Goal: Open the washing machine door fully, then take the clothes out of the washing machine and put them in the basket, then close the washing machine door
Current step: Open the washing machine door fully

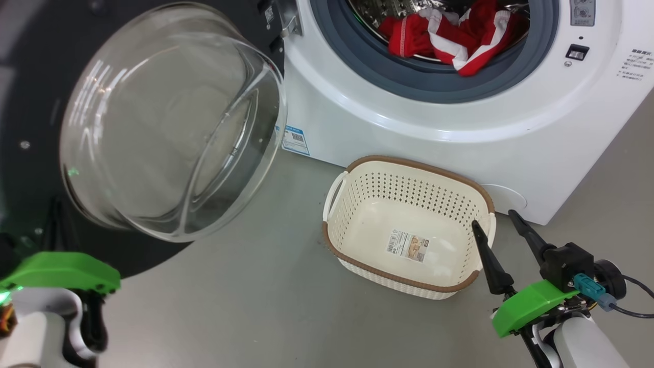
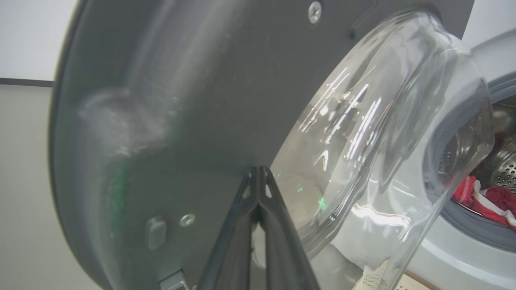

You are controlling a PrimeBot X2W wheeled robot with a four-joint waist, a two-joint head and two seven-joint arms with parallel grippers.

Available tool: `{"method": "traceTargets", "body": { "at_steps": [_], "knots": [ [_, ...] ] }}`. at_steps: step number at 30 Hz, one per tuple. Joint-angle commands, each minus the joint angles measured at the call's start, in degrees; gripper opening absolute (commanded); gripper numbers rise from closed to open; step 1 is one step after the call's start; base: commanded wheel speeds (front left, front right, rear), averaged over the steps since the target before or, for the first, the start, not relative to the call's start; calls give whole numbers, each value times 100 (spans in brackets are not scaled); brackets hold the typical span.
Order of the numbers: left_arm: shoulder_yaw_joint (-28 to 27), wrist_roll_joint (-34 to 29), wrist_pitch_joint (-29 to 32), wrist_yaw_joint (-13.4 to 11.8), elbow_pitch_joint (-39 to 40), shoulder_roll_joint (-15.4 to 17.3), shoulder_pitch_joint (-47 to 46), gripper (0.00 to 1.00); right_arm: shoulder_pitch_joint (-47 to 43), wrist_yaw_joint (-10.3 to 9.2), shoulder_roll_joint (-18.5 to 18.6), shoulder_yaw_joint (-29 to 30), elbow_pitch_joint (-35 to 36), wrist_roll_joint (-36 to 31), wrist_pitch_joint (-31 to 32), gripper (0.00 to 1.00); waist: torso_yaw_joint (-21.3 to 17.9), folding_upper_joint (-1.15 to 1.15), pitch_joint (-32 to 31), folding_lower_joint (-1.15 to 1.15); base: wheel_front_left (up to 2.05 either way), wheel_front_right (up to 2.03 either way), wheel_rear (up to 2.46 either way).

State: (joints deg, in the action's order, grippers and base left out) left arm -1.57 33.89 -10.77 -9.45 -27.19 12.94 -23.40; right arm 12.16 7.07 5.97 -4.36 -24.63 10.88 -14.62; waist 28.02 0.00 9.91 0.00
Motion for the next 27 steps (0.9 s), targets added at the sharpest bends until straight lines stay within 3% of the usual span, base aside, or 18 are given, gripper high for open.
{"method": "traceTargets", "body": {
  "at_steps": [1,17,25,26,27],
  "knots": [
    [-317,58,-92,22,11,366,-288,0,169,42,39,-138,124,0,-38,100,2,0,27,0,0,0,0],
    [-448,136,-320,270,-1379,601,-1088,0,294,42,121,-222,63,14,-38,100,-39,0,148,0,0,0,0],
    [-471,-10,-407,304,-1218,515,-977,0,326,42,14,-243,18,63,-38,100,-131,0,-1,0,0,0,0],
    [-462,-54,-410,292,-1122,508,-928,8,310,42,-6,-241,22,67,-38,100,-153,0,-34,0,0,0,0],
    [-456,-90,-413,277,-1005,494,-874,25,294,42,-29,-230,31,74,-38,100,-177,0,-67,0,0,0,0]
  ]
}}
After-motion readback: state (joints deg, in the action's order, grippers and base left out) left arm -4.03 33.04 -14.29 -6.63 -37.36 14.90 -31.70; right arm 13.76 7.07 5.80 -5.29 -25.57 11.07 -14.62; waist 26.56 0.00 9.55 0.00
